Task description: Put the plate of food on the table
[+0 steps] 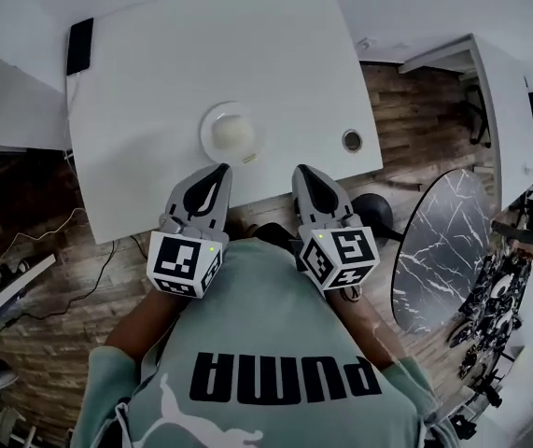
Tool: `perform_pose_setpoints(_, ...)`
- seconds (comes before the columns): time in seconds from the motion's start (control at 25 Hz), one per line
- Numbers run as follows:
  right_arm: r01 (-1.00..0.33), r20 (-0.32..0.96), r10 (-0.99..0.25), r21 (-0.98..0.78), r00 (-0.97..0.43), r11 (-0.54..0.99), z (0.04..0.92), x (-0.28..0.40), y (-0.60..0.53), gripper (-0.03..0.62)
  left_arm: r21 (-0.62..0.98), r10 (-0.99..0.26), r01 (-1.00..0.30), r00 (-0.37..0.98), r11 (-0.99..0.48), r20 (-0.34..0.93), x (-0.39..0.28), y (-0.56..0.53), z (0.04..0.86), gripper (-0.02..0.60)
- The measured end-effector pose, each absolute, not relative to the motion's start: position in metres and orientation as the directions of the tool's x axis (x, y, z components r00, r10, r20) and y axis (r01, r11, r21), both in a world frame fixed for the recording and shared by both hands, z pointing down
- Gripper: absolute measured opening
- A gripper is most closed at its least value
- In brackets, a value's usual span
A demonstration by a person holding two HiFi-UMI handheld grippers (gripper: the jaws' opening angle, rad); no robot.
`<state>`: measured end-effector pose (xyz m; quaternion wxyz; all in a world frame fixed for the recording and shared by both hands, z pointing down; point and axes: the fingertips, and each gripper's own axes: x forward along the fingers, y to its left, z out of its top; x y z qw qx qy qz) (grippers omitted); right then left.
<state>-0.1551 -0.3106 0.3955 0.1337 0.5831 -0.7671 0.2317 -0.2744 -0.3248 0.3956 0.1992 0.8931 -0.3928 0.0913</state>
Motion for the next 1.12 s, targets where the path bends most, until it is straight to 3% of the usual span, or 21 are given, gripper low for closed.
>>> perform_pose_setpoints(0.44,-0.954,0.530,-0.798,-0.232,-0.286,0.189,0.414,-0.149,-0.336,0.008,0.367,-0.665,-0.764,0.644,-0.531,0.377,-0.286,-0.357,0.428,0.006)
perform_pose_setpoints(0.72,-0.933,0.620,-0.701,-0.291,-0.352,0.211,0.451,-0.151,-0.362,0.008,0.507,-0.626,-0.741,0.658,-0.440,0.418,-0.294,-0.381,0.456,0.011)
perform_pose_setpoints(1.12,-0.881,0.732,-0.490,-0.392,-0.474,0.266,0.510,-0.159,-0.377,0.011,0.558,-0.562,-0.765,0.628,-0.320,0.538,-0.295,-0.401,0.508,0.120)
